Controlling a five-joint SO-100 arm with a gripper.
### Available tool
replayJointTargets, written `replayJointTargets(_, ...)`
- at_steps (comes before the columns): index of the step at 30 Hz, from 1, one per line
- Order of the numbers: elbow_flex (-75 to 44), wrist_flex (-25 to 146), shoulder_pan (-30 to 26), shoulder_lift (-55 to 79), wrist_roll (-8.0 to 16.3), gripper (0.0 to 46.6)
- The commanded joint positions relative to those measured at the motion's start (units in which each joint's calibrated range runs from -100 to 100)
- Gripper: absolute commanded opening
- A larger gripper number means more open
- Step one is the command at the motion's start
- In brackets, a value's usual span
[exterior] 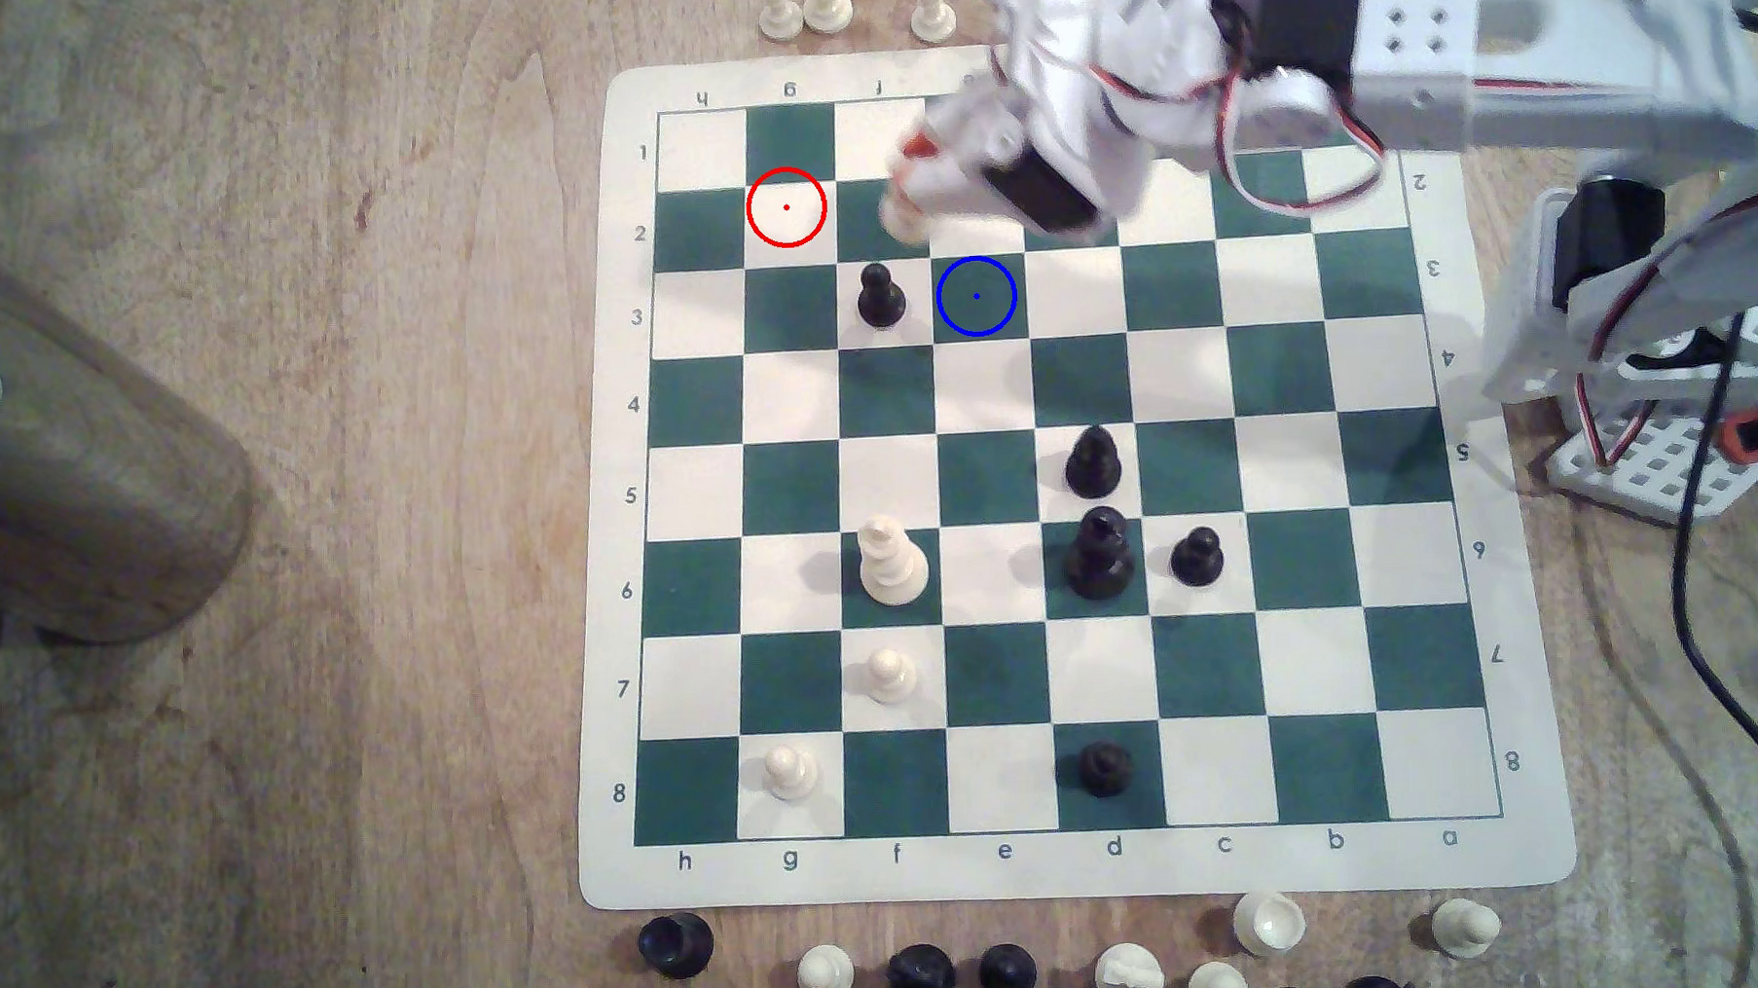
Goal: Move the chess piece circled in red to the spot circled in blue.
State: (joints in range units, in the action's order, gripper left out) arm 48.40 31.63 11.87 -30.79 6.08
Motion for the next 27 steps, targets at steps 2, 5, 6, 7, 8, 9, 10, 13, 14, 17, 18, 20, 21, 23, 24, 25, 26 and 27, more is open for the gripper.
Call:
replayJointTargets(2, 5.6, -4.1, -0.2, -6.4, -0.4, 0.4)
replayJointTargets(5, 10.4, -7.3, -0.3, -6.6, -0.5, 0.4)
replayJointTargets(6, 11.3, -7.8, -0.5, -6.6, -0.5, 0.4)
replayJointTargets(7, 12.9, -9.4, -0.6, -6.4, -0.5, 0.4)
replayJointTargets(8, 13.3, -9.8, -0.7, -6.1, -0.5, 0.4)
replayJointTargets(9, 13.7, -10.1, -0.9, -5.6, -0.5, 0.4)
replayJointTargets(10, 14.1, -10.5, -1.0, -5.2, -0.5, 0.4)
replayJointTargets(13, 15.2, -12.4, -1.3, -3.8, -0.5, 0.4)
replayJointTargets(14, 15.4, -12.9, -1.3, -3.4, -0.5, 0.4)
replayJointTargets(17, 16.0, -14.8, -1.3, -1.5, -0.5, 0.4)
replayJointTargets(18, 16.0, -15.1, -1.3, -1.0, -0.5, 0.4)
replayJointTargets(20, 16.0, -15.8, -1.3, 0.4, -0.5, 0.4)
replayJointTargets(21, 16.2, -16.8, -1.3, 1.4, -0.5, 0.4)
replayJointTargets(23, 16.3, -17.3, -1.3, 2.3, -0.5, 0.4)
replayJointTargets(24, 16.4, -17.6, -1.3, 2.4, -0.5, 0.4)
replayJointTargets(25, 16.5, -17.9, -1.3, 3.1, -0.6, 0.4)
replayJointTargets(26, 16.5, -18.2, -1.1, 3.6, -0.6, 0.4)
replayJointTargets(27, 16.5, -18.7, -1.0, 4.2, -0.7, 0.4)
